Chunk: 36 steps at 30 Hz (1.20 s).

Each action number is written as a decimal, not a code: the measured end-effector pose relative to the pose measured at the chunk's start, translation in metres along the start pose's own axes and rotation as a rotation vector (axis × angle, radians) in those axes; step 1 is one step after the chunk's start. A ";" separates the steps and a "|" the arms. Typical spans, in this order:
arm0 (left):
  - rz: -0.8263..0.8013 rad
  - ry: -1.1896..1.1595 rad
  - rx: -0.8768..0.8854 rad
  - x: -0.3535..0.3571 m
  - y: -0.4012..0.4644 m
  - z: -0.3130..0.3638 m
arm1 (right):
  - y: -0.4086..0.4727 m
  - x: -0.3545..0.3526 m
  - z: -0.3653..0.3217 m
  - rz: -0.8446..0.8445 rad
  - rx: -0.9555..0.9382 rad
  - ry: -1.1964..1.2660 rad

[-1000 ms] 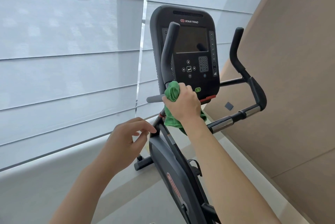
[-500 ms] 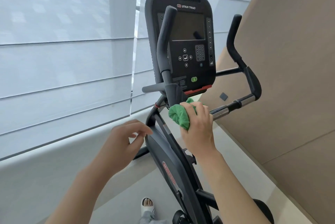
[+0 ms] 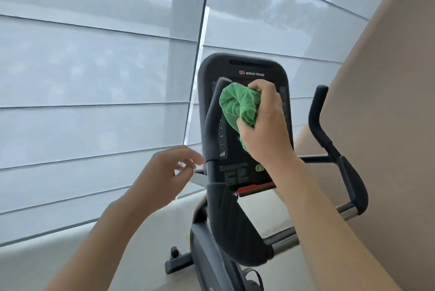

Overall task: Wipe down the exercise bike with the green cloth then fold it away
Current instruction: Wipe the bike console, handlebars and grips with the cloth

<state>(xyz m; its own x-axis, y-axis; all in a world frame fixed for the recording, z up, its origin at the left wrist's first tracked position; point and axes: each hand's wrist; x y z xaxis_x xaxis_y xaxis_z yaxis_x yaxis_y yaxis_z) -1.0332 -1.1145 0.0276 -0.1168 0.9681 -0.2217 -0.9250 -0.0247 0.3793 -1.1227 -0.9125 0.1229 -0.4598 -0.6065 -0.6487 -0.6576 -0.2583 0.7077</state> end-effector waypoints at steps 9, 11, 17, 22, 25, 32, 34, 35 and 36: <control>0.065 0.014 0.007 0.004 0.064 -0.008 | 0.115 0.047 0.017 -0.133 -0.076 -0.026; 0.085 0.013 0.000 0.003 0.070 -0.013 | 0.119 0.068 0.014 -0.270 -0.065 -0.097; 0.137 -0.042 -0.039 0.002 0.081 -0.033 | 0.117 0.101 0.013 -0.193 -0.067 -0.318; 0.047 -0.102 -0.105 0.008 0.085 -0.049 | 0.140 0.089 0.029 -0.457 0.004 0.200; -0.010 -0.110 -0.090 0.007 0.090 -0.050 | 0.136 0.090 0.039 -0.436 0.097 0.537; -0.113 -0.108 -0.075 -0.007 0.090 -0.050 | 0.100 0.123 0.008 0.113 0.357 0.419; -0.136 -0.114 -0.077 -0.013 0.088 -0.053 | 0.095 0.127 -0.003 0.181 0.322 0.096; -0.142 -0.121 -0.076 -0.017 0.087 -0.054 | 0.095 0.126 -0.006 0.166 0.294 -0.069; -0.145 -0.128 -0.074 -0.021 0.087 -0.055 | 0.097 0.125 -0.010 0.118 0.263 -0.240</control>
<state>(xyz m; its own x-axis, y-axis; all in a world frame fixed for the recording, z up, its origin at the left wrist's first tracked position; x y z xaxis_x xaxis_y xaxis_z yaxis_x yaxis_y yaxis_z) -1.1308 -1.1507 0.0158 0.0618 0.9865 -0.1516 -0.9533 0.1033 0.2837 -1.2383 -1.0209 0.1131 -0.6482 -0.4187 -0.6360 -0.7080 0.0238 0.7058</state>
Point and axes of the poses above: each hand's wrist, its own y-axis towards the middle knuckle, its own x-axis out of the palm, z = x × y, and after that the axes turned 11 degrees about -y, right-handed
